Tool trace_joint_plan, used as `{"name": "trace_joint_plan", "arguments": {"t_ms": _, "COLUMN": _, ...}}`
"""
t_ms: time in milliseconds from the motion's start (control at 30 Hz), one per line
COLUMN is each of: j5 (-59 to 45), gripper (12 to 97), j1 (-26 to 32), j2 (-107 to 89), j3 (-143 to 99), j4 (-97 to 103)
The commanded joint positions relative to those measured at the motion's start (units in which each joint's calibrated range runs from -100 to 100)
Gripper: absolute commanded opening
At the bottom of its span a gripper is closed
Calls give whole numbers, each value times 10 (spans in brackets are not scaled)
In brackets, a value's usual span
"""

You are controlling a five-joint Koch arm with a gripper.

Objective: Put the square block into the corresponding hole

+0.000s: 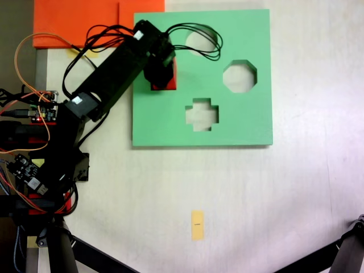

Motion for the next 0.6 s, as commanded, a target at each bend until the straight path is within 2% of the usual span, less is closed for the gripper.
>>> {"name": "trace_joint_plan", "arguments": {"t_ms": 0, "j5": -4, "gripper": 620, "j1": 3, "j2": -9, "j3": 15, "j4": -6}}
{"name": "trace_joint_plan", "arguments": {"t_ms": 133, "j5": 1, "gripper": 742, "j1": 5, "j2": -19, "j3": 6, "j4": -6}}
{"name": "trace_joint_plan", "arguments": {"t_ms": 333, "j5": 1, "gripper": 744, "j1": 9, "j2": -82, "j3": 20, "j4": 17}}
{"name": "trace_joint_plan", "arguments": {"t_ms": 567, "j5": -36, "gripper": 742, "j1": -11, "j2": -325, "j3": 23, "j4": -36}}
